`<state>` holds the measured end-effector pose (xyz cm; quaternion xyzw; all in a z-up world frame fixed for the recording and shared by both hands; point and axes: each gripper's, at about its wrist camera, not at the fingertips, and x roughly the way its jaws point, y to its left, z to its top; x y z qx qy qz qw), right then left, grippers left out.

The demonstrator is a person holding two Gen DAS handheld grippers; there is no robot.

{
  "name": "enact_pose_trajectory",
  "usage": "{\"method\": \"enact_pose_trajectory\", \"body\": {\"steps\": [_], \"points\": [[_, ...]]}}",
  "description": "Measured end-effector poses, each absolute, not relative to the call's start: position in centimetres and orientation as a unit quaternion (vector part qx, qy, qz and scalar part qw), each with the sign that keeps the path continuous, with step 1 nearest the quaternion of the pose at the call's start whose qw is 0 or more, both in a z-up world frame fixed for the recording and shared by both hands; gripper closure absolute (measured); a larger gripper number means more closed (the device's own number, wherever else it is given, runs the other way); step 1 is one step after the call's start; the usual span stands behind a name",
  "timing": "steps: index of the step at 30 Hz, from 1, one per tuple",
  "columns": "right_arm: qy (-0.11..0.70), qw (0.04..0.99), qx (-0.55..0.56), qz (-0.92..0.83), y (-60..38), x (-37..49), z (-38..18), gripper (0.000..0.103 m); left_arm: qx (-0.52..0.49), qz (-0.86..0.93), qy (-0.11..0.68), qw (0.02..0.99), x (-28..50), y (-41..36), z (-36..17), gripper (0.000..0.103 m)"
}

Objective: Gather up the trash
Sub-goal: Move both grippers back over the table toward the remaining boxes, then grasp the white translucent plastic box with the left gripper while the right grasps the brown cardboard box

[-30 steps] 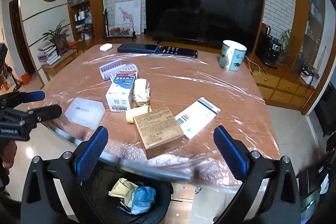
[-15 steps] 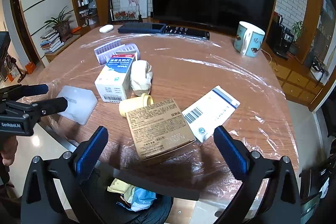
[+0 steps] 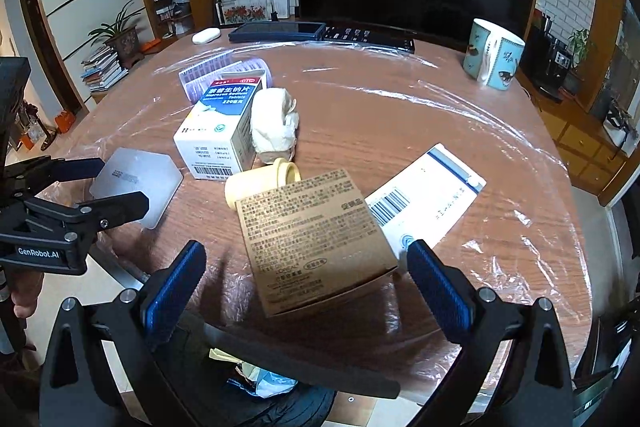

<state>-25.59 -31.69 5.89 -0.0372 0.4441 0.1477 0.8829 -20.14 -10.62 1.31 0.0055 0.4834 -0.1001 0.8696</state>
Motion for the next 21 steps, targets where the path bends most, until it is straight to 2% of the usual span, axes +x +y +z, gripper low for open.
{"method": "enact_pose_trajectory", "body": {"steps": [14,21], "points": [[0.449,0.88,-0.037,0.152,-31.5,-25.0,5.2,0.008,0.025,-0.094,0.488,0.867,-19.9,-11.0,0.4,0.002],[0.454,0.877,-0.034,0.154,-31.4,-24.9,4.8,0.015,0.03,-0.092,0.49,0.866,-19.8,-10.9,0.0,0.002]]}}
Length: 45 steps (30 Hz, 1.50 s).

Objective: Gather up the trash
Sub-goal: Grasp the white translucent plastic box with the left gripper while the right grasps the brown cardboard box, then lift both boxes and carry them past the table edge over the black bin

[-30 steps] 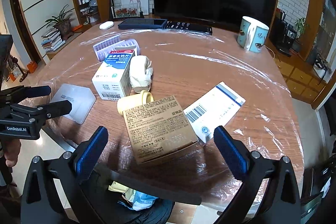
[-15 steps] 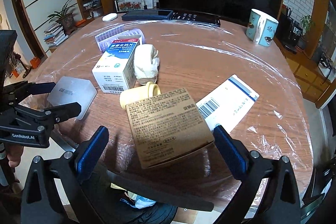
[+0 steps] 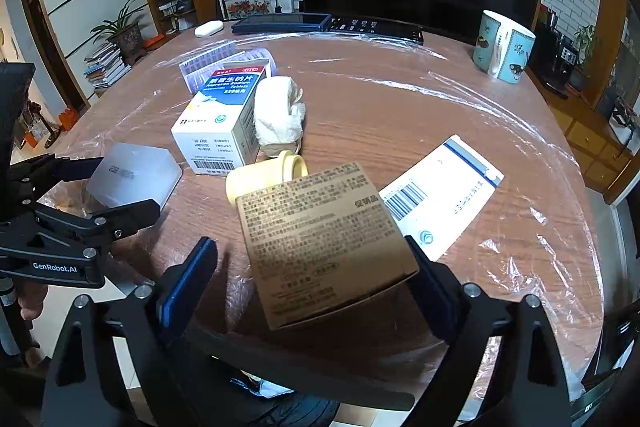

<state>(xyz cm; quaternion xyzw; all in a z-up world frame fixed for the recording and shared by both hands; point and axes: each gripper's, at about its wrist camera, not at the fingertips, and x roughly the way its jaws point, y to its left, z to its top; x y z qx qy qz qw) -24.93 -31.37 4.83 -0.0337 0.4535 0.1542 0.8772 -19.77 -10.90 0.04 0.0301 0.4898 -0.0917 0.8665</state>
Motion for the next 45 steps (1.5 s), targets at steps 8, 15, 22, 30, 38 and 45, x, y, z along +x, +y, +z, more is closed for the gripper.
{"method": "enact_pose_trajectory", "body": {"steps": [8,15,22,30,38,45], "points": [[0.456,0.876,-0.035,0.153,-31.4,-24.6,4.3,0.015,0.03,-0.089,0.49,0.867,-19.5,-10.8,-0.2,0.002],[0.459,0.874,-0.032,0.155,-31.5,-24.3,3.9,0.02,0.03,-0.091,0.488,0.868,-19.5,-10.9,-0.2,0.002],[0.458,0.874,-0.032,0.158,-31.4,-24.0,3.9,0.023,0.03,-0.093,0.483,0.87,-19.6,-11.0,0.1,0.003],[0.458,0.874,-0.036,0.16,-31.4,-23.8,4.1,0.029,0.03,-0.098,0.484,0.869,-19.5,-11.3,0.2,0.013],[0.463,0.87,-0.033,0.165,-31.4,-23.6,4.2,0.03,0.034,-0.097,0.484,0.869,-19.5,-11.4,0.2,0.014],[0.468,0.867,-0.034,0.17,-31.0,-23.5,4.1,0.028,0.024,-0.101,0.486,0.868,-19.4,-11.2,0.2,0.014]]}}
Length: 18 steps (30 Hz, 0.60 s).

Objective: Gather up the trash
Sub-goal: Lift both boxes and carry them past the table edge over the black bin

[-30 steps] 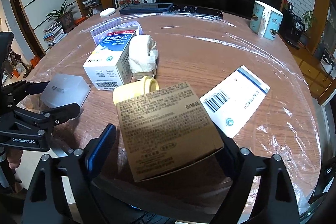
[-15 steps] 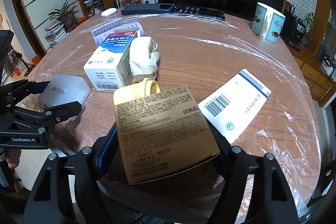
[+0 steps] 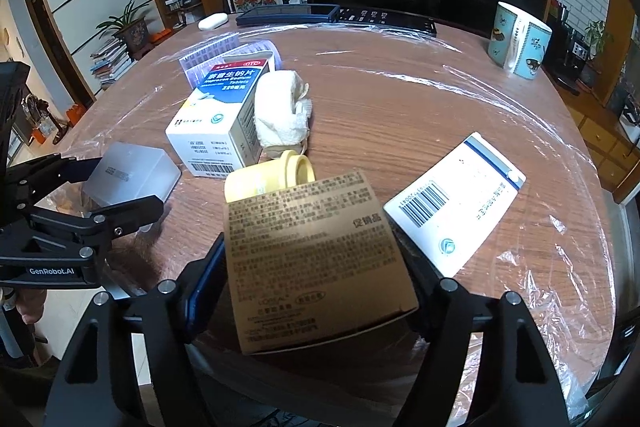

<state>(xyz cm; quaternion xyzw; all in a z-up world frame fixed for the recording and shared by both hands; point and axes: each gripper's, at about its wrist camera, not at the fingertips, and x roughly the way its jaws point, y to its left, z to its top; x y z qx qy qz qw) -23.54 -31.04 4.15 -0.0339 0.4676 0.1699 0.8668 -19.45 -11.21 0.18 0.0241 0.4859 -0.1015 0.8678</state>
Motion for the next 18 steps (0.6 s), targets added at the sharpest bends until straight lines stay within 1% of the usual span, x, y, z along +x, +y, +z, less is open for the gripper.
{"method": "enact_pose_trajectory", "body": {"steps": [2,3,8,10,12,13,15,18], "points": [[0.471,0.866,-0.038,0.162,-30.86,-23.49,4.06,0.024,0.024,-0.104,0.486,0.868,-19.51,-11.19,0.18,0.014],[0.471,0.866,-0.037,0.162,-30.79,-23.48,4.02,0.021,0.025,-0.105,0.486,0.867,-19.53,-11.19,0.19,0.014],[0.47,0.867,-0.019,0.166,-30.93,-23.46,4.01,0.016,0.021,-0.111,0.48,0.87,-19.7,-11.18,0.4,0.014],[0.47,0.867,-0.001,0.166,-31.21,-23.36,4.01,0.011,0.011,-0.109,0.484,0.868,-19.59,-10.98,0.4,0.013],[0.471,0.867,0.008,0.161,-31.29,-23.29,4.04,0.01,0.001,-0.107,0.485,0.868,-19.51,-10.73,0.42,0.013],[0.475,0.866,0.006,0.157,-31.19,-23.22,4.03,0.008,-0.001,-0.105,0.487,0.867,-19.49,-10.68,0.4,0.012],[0.483,0.862,-0.011,0.151,-30.8,-23.01,3.97,0.008,-0.003,-0.099,0.49,0.866,-19.43,-10.65,0.41,0.011],[0.486,0.864,-0.028,0.128,-30.48,-22.84,3.85,0.008,0.002,-0.095,0.494,0.864,-19.27,-10.76,0.46,0.011]]}}
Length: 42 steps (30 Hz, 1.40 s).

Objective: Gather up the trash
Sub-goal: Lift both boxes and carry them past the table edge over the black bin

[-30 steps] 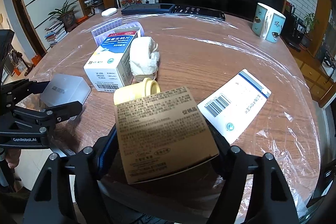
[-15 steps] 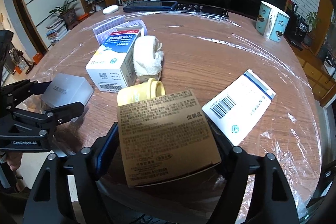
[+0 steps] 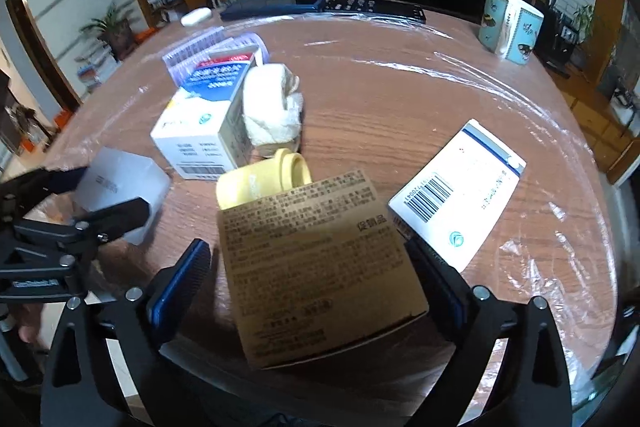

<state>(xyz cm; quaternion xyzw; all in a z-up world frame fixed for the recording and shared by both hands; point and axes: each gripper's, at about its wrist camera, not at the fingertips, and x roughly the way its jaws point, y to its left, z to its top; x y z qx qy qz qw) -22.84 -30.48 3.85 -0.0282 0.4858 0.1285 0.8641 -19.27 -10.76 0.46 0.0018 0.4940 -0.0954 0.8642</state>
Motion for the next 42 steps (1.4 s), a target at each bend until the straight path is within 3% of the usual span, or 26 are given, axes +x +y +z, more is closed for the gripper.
{"method": "enact_pose_trajectory", "body": {"steps": [3,10,16,42], "points": [[0.482,0.867,-0.017,0.125,-30.6,-22.8,4.0,0.01,0.012,-0.082,0.492,0.867,-19.1,-11.0,0.7,0.011],[0.479,0.87,-0.024,0.115,-30.5,-22.6,4.3,0.032,0.012,-0.074,0.492,0.867,-18.6,-11.0,0.9,0.015],[0.481,0.869,-0.027,0.112,-30.3,-22.8,4.4,0.045,0.011,-0.072,0.496,0.865,-18.5,-11.0,0.9,0.018],[0.445,0.887,0.006,0.123,-31.5,-25.1,8.5,0.045,0.007,-0.09,0.467,0.879,-20.2,-10.9,3.6,0.018]]}}
